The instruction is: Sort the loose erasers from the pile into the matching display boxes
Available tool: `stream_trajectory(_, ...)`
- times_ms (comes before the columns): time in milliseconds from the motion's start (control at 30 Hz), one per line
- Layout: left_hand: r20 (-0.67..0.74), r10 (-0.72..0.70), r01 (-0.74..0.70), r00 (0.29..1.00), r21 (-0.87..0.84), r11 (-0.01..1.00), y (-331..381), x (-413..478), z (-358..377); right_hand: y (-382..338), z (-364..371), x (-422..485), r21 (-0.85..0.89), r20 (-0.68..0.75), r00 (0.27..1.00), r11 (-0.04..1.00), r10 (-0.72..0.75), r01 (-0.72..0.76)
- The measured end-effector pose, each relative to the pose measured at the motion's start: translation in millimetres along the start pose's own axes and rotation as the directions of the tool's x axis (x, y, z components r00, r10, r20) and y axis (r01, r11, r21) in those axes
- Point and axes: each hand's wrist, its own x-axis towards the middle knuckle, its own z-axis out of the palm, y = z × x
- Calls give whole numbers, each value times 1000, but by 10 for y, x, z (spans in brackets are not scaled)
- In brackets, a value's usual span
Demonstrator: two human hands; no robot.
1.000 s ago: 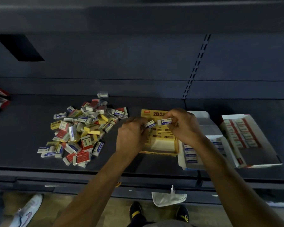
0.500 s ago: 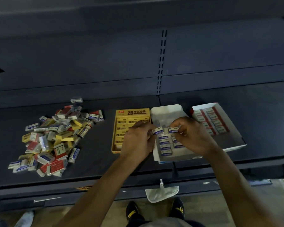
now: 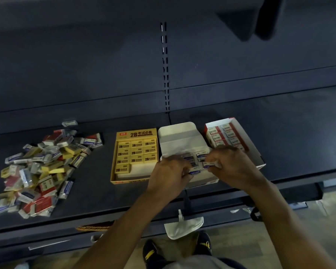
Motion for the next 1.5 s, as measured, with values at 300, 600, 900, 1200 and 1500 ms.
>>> stream_trajectory(300, 84, -41, 33, 996, 95, 995, 97, 11, 110, -19, 28, -33, -204, 89, 996, 978, -32, 50)
stream_trajectory(600, 80, -106, 92, 991, 170, 981, 113, 5, 108, -119, 19, 39, -290, 159, 987, 956, 5, 42)
stream_trajectory(900, 64, -128, 118, 990, 145, 982, 105, 1, 104, -87, 44, 68, -257, 160, 985, 961, -61, 102)
stream_trajectory(1200, 67, -120, 111, 990, 126, 986, 80, 12, 121, -63, 82, 126, -250, 198, 979, 964, -37, 87)
stream_trajectory(1500, -7, -43, 43, 999, -20, 999, -13, 14, 54, -92, 75, 178, -229, 176, 982, 968, -67, 107)
